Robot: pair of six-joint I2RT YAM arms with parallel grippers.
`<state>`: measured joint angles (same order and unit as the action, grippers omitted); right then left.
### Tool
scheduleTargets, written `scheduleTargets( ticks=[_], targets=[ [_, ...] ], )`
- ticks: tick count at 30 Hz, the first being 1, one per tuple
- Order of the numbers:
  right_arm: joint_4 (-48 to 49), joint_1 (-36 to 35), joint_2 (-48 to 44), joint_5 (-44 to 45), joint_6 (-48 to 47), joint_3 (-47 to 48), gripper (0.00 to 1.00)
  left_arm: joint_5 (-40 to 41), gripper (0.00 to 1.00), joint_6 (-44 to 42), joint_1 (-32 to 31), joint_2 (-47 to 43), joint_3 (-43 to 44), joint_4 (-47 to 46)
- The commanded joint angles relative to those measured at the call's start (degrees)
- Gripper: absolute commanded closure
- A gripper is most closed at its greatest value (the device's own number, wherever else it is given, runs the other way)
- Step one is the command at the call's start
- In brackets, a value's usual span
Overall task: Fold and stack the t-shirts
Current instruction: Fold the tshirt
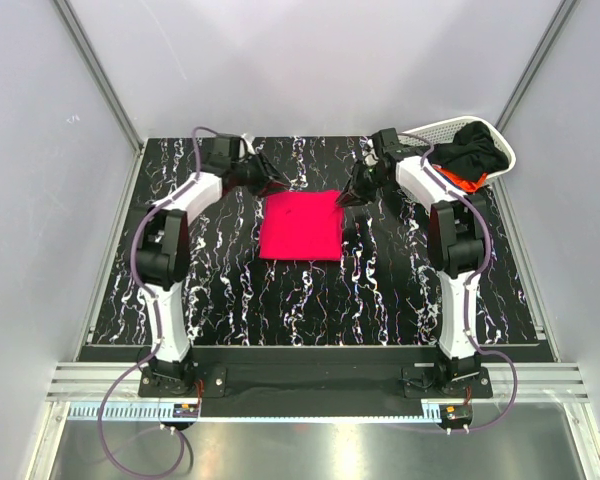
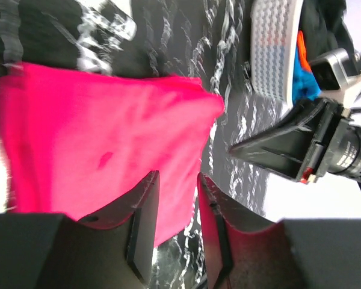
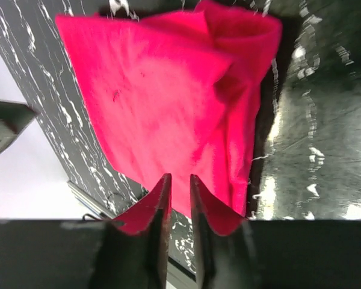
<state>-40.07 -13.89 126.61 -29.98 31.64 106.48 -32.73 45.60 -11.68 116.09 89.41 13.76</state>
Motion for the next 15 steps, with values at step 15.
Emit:
scheduleTargets(
  ticks=[15],
  targets=[
    [1.4,-0.2,3.8,5.7,-4.5,3.4,0.59,7.4,0.47,-14.9,1.0,4.8,7.7,7.2]
  ],
)
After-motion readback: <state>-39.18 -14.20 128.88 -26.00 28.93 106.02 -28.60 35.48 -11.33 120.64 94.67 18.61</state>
